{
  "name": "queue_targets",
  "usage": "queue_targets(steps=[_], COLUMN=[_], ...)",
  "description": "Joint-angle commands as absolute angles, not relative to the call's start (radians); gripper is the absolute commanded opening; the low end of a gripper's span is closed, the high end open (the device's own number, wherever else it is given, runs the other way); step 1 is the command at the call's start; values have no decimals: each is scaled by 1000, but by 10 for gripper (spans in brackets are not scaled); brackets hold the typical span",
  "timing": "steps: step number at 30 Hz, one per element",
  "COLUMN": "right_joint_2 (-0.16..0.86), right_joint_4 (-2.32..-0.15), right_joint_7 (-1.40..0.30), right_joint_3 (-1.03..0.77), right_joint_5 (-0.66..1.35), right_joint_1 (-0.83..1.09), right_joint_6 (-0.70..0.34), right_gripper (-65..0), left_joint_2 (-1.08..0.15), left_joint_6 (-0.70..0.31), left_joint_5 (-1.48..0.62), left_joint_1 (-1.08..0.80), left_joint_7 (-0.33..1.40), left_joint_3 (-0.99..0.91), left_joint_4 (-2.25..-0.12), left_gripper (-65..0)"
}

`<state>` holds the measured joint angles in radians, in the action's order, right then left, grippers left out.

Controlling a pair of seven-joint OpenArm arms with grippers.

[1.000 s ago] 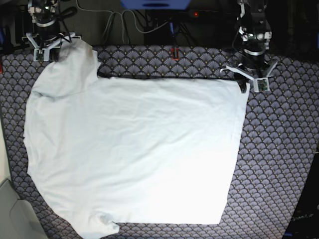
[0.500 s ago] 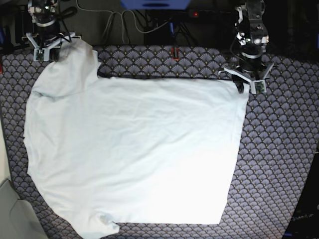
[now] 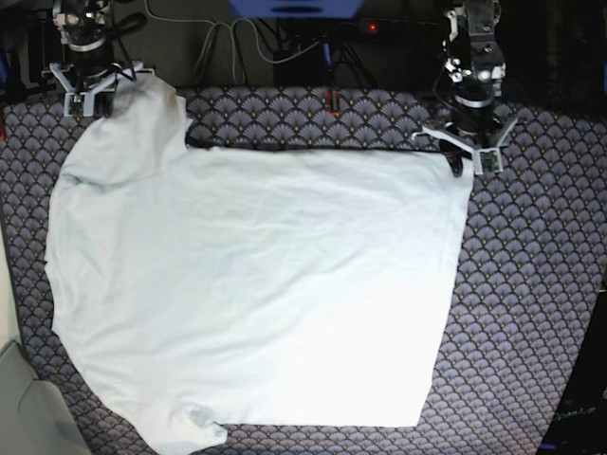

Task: Fold the T-shirt properly
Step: 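Grasp the shirt's shoulder edge with both grippers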

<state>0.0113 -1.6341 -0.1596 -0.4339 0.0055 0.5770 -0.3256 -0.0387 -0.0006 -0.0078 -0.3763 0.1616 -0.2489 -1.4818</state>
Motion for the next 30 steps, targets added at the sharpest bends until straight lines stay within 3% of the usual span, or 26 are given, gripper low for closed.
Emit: queue_targets(steps=[1, 6, 12, 30], right_joint_2=[19, 21, 21, 24], right_joint_4=[-1643, -1643, -1652, -1834], right_joint_7=[-170, -170, -170, -171], right_joint_3=[-440, -441, -441, -441], right_joint_5=[-2, -2, -2, -4], right_joint_1=[582, 582, 582, 550], right_joint_6=[-326, -326, -326, -326], right_gripper=[-639, -639, -639, -639], left_joint_2=[-39, -39, -61, -71], left_joint_6=[-5, -5, -5, -2], left_joint_5=[-2, -27, -153, -165], left_joint_1=[-390, -390, -392, -397], left_joint_7=[237, 236, 239, 240], left_joint_3=[-236, -225, -225, -231], left_joint_4=[-1463, -1432, -1438, -1596], left_gripper=[-474, -577, -648, -645])
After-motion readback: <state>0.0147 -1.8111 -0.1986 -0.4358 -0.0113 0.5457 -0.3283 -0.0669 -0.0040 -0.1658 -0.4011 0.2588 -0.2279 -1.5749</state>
